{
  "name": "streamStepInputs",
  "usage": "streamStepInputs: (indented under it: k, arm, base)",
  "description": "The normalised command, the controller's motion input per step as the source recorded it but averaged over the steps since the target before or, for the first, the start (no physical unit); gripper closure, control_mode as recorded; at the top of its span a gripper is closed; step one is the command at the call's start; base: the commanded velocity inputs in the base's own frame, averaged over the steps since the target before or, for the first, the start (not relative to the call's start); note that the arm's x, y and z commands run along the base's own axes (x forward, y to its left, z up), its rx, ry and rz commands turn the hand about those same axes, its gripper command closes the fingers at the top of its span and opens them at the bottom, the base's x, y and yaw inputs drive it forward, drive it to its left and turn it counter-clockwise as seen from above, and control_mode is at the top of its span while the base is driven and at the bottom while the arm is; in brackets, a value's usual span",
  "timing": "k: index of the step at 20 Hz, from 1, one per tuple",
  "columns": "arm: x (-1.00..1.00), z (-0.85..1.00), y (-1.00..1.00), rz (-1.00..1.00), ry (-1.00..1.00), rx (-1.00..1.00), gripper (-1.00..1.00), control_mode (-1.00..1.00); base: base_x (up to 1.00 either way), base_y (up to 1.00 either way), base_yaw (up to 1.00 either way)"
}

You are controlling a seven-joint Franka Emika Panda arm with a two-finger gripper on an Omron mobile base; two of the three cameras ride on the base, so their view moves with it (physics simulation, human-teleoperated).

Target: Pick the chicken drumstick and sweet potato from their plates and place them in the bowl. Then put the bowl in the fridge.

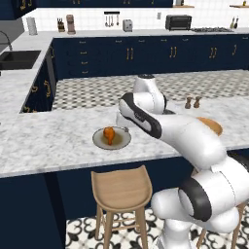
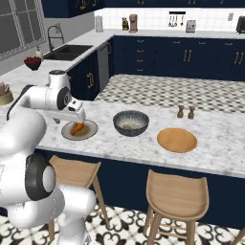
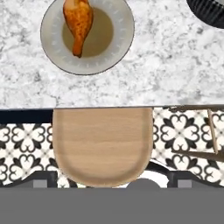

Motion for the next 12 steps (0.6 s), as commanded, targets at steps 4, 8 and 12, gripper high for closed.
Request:
streamStepInputs:
  k: [4, 8, 12]
  arm:
    - [0.90, -0.54, 0.32, 0.00, 0.04, 0.00, -1.00, -1.00]
    - [0.94, -0.51, 0.28, 0.00, 0.02, 0.00, -1.00, -1.00]
    - [0.95, -0.56, 0.27, 0.00, 0.01, -0.02, -1.00, -1.00]
  base:
    - [0.00, 0.00, 0.00]
    - [0.00, 0.00, 0.00]
    - [0.00, 0.00, 0.00]
